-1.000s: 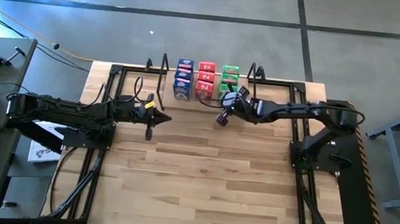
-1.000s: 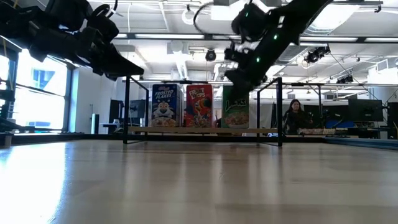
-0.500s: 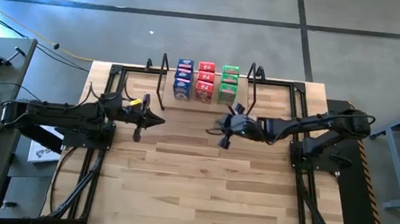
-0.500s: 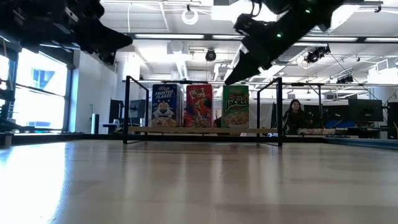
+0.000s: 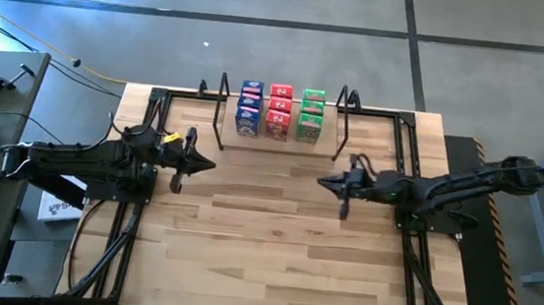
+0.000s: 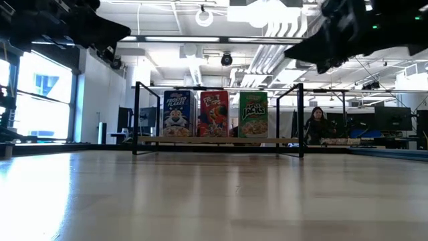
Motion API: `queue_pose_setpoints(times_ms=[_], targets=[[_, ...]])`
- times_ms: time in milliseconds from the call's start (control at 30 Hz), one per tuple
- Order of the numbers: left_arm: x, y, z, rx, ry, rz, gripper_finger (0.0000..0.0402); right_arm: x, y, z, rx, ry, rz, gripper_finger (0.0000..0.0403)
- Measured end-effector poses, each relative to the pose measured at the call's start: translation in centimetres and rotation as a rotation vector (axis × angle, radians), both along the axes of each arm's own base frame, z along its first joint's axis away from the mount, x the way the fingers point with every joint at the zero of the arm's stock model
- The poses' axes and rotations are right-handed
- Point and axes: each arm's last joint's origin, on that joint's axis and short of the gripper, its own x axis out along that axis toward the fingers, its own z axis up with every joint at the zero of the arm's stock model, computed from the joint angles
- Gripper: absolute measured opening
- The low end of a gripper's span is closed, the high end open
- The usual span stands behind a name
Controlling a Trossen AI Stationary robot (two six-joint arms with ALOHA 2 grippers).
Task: Stack cereal on shelf
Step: Return to Home Position
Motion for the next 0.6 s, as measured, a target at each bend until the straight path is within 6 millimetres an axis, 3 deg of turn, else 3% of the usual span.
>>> queue_pose_setpoints(times_ms=[300, 600], targets=[[-0.1, -0.1, 0.3, 0.031, -0.034, -0.032, 0.0000, -5.4, -0.7, -0.9, -0.039, -0.162, -0.006, 0.0000], [0.1, 0.1, 0.8, 0.054, -0.086, 0.039, 0.0001, -8.5, -1.1, -1.6, -0.129, -0.291, -0.048, 0.0000]])
